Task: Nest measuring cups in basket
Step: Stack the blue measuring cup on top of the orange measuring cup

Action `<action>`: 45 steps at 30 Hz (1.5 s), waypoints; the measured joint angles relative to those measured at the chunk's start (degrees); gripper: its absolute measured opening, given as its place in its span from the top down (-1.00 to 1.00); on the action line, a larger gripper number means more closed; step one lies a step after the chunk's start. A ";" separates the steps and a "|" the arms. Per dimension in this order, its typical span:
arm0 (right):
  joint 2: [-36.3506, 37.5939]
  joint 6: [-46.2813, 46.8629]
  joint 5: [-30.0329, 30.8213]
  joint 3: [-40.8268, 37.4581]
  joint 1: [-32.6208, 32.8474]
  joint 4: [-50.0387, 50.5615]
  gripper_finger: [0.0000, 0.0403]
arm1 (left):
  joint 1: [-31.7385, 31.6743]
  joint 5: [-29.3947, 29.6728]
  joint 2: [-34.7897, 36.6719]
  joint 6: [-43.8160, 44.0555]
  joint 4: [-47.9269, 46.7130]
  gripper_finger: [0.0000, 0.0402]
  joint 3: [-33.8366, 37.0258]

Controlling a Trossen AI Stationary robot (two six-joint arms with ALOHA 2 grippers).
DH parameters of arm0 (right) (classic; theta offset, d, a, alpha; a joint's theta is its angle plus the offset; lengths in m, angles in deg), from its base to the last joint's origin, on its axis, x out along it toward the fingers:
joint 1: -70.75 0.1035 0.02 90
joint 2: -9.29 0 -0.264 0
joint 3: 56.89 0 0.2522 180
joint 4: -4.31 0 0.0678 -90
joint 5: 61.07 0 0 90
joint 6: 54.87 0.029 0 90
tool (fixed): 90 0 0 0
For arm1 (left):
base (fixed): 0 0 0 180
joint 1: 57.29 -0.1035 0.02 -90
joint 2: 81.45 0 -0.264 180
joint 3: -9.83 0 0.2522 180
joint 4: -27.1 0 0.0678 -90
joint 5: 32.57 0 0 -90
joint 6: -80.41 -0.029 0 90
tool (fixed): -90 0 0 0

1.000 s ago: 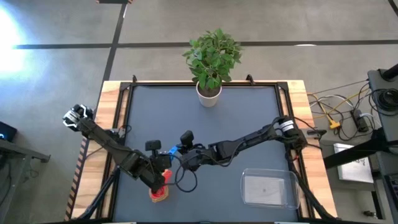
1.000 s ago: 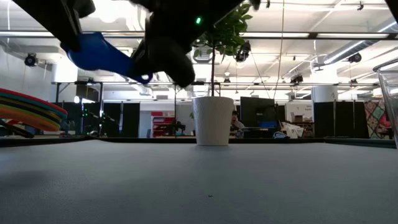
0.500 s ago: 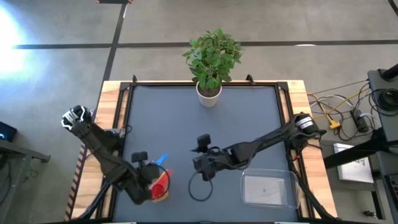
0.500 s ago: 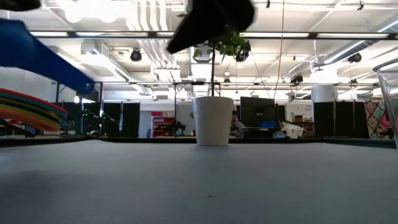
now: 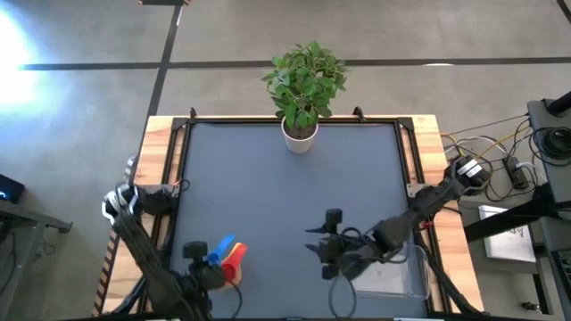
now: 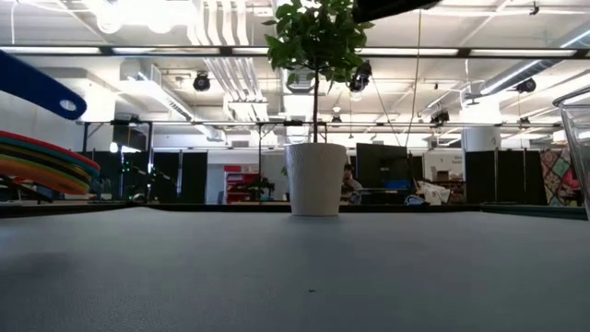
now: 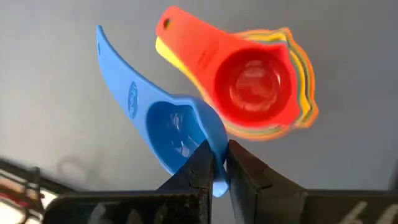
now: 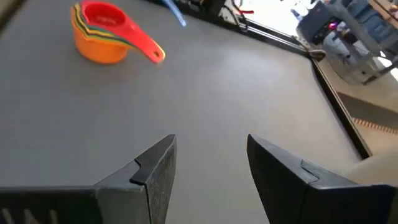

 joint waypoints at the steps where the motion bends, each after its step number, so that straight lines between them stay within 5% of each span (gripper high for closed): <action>1: 0.37 0.86 0.75 -0.79 0.70 -0.90 0.07 | 0.30 0.86 -2.27 0.00 -1.36 0.96 -1.96; 12: 1.33 3.05 3.38 -4.73 3.85 -9.48 0.07 | 1.25 4.27 -16.16 -2.29 -5.68 0.96 -17.35; 28: 0.43 0.28 3.24 -1.63 4.81 -9.47 0.07 | 0.83 2.17 -17.58 3.67 -5.69 0.90 -14.66; 40: 0.41 -1.11 3.23 -1.11 4.81 -9.41 0.07 | 0.79 2.53 -17.58 3.10 -5.71 0.09 -18.95; 45: 0.41 -2.94 3.23 -1.08 4.81 -9.44 0.07 | 3.08 17.55 -15.24 3.09 -3.28 -0.10 -23.19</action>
